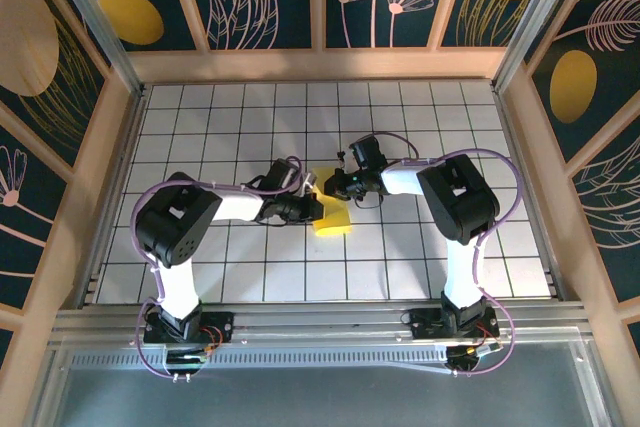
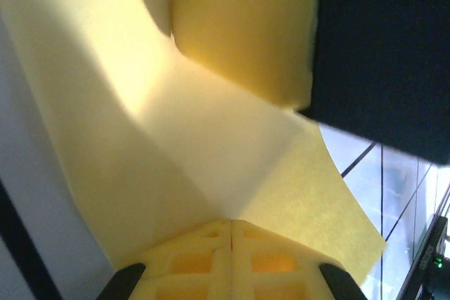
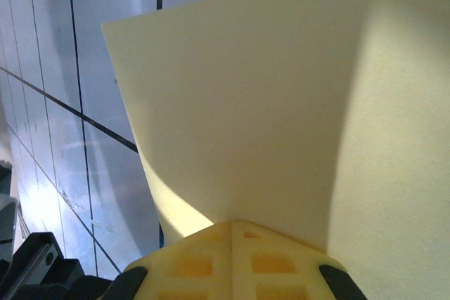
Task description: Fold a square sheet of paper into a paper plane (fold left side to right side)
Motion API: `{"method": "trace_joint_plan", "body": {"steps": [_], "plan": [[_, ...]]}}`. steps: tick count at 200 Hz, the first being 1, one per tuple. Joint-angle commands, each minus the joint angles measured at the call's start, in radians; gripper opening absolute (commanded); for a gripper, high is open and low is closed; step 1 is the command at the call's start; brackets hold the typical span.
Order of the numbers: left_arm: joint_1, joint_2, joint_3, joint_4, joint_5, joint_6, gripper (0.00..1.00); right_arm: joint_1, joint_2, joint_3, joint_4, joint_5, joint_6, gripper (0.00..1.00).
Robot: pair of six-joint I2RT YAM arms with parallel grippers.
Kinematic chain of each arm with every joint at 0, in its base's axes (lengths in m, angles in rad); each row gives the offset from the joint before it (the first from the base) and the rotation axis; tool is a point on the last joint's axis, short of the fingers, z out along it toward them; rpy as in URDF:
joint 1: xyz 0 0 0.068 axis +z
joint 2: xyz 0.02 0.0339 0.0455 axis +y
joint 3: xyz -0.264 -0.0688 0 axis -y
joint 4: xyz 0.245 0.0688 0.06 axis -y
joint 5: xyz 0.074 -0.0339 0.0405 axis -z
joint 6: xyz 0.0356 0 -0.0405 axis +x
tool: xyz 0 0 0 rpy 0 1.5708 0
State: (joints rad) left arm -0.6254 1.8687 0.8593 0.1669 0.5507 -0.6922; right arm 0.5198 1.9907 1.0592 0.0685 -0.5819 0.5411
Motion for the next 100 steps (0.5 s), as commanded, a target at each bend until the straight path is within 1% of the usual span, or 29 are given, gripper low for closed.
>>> {"method": "trace_joint_plan", "body": {"steps": [1, 51, 100], "plan": [[-0.024, -0.031, -0.070, -0.096, 0.018, 0.021, 0.00, -0.021, 0.048, -0.044, -0.094, 0.105, -0.017, 0.00], [-0.054, -0.098, -0.139, -0.147, 0.031, 0.037, 0.00, -0.021, 0.051, -0.046, -0.093, 0.109, -0.013, 0.00], [-0.060, -0.116, -0.188, -0.172, 0.024, 0.043, 0.00, -0.021, 0.051, -0.043, -0.096, 0.109, -0.015, 0.00]]}}
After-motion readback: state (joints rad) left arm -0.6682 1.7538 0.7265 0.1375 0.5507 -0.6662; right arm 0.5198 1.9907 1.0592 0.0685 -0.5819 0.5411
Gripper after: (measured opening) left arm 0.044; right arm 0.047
